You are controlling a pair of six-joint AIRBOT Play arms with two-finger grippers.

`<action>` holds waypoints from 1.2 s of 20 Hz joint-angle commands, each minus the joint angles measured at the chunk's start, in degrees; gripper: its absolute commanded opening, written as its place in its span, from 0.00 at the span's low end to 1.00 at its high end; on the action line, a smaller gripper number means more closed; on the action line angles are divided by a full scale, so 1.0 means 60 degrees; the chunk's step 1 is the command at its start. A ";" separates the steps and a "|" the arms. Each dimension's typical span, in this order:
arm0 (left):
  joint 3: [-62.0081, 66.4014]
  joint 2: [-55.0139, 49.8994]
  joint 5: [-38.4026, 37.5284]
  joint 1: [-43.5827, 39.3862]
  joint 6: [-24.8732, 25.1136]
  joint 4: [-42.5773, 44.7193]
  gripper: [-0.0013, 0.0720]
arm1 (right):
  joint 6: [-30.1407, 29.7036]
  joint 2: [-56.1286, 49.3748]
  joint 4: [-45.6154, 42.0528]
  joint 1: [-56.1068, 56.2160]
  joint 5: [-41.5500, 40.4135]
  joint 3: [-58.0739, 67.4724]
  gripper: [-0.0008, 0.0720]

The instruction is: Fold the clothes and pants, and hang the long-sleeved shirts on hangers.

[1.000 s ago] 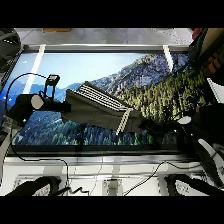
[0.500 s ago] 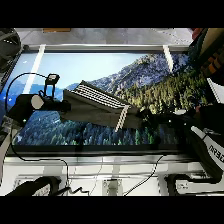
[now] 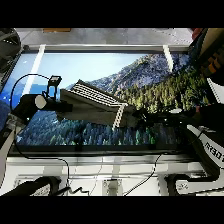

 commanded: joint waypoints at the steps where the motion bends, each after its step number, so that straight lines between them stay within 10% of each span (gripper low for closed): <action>1: 0.0000 -0.0080 0.0106 0.0007 0.0000 -0.0004 0.02 | -0.0171 -0.0015 0.0007 0.0463 -0.0280 0.0444 0.91; 8: -0.0004 -0.0146 0.0106 0.0007 0.0000 -0.0004 0.02 | 0.0022 -0.1308 0.0076 0.1716 -0.0510 0.2098 0.82; 13: -0.0004 -0.0146 0.0106 0.0007 0.0000 0.0000 0.02 | 0.0004 -0.1836 0.0073 0.2368 -0.1257 0.3439 0.03; 18: 0.0000 -0.0142 0.0109 0.0011 0.0004 0.0044 0.02 | 0.0004 -0.1650 -0.0251 0.1996 -0.1093 0.4768 0.03; 24: 0.0000 -0.0138 0.0109 0.0015 0.0004 0.0117 0.02 | 0.0025 -0.0725 -0.1647 0.0346 0.2550 0.5158 0.03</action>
